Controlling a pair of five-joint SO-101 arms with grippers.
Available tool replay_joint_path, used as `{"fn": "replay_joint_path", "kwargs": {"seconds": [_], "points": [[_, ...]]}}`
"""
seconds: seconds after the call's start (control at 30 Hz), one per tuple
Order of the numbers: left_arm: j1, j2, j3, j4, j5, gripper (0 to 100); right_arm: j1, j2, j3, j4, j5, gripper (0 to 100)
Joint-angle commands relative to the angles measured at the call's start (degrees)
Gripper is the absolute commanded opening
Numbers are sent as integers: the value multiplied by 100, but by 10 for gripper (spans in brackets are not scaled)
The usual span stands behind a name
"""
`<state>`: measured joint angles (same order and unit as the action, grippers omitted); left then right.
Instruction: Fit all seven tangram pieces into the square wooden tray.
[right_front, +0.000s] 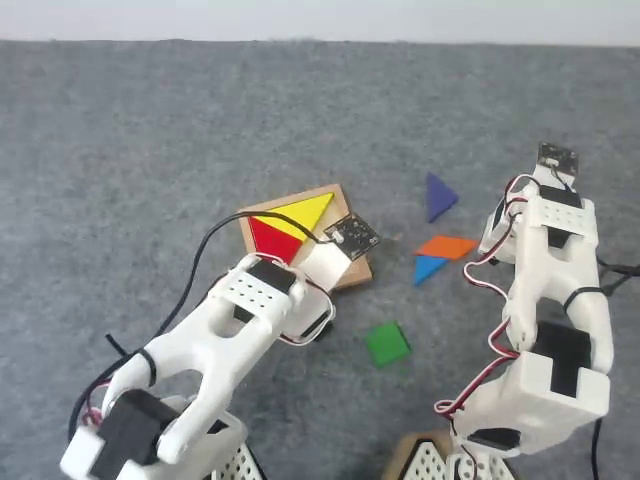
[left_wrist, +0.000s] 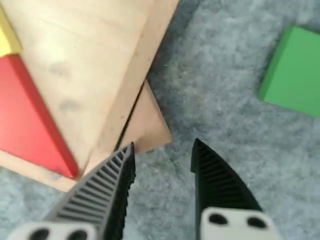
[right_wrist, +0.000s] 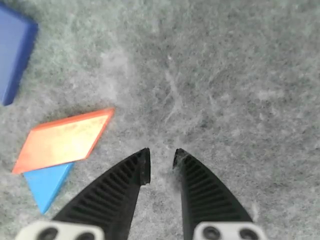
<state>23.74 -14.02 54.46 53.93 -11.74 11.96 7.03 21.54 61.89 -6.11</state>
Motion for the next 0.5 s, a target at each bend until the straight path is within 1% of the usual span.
{"fn": "replay_joint_path", "kwargs": {"seconds": [0.0, 0.1, 0.3, 0.47], "points": [[-26, 88, -374, -70, 105, 173, -57, -31, -44, -84, 114, 95], [-18, 404, -629, -44, 114, 173, -57, -31, -44, -84, 114, 95], [-18, 1275, -1385, 510, 114, 170, -57, -31, -44, -84, 114, 95], [-35, 1618, -1604, 818, 105, 167, -40, -31, -44, -84, 114, 95]]}}
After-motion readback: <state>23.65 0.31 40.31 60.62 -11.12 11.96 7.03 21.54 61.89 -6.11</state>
